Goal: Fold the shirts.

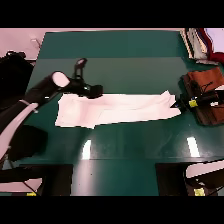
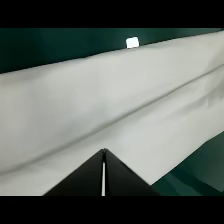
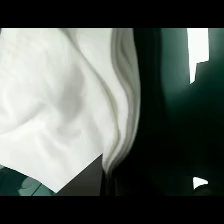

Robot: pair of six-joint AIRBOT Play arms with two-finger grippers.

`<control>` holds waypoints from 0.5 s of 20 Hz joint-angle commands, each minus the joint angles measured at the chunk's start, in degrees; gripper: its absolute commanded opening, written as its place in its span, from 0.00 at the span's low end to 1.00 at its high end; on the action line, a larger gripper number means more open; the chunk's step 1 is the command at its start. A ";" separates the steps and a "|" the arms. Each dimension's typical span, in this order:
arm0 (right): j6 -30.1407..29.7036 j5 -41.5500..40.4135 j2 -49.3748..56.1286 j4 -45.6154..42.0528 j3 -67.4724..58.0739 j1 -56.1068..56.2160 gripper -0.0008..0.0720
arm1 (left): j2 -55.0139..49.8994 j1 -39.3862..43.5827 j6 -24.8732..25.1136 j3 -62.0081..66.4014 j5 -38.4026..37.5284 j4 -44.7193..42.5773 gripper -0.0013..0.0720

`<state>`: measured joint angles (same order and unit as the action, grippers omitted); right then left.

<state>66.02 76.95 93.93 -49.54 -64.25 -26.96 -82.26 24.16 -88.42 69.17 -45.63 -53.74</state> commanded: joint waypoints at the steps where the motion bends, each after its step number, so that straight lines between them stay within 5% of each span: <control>1: -0.74 0.98 -6.12 2.01 0.04 2.03 0.04 | -8.79 4.59 0.00 5.68 1.03 1.46 0.06; 10: 8.55 2.56 -23.91 2.03 -15.17 14.67 0.04 | -20.35 7.58 0.00 13.57 -2.60 1.70 0.06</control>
<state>70.91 79.61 74.13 -47.59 -74.41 -16.88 -100.27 31.14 -88.47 81.56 -47.16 -52.21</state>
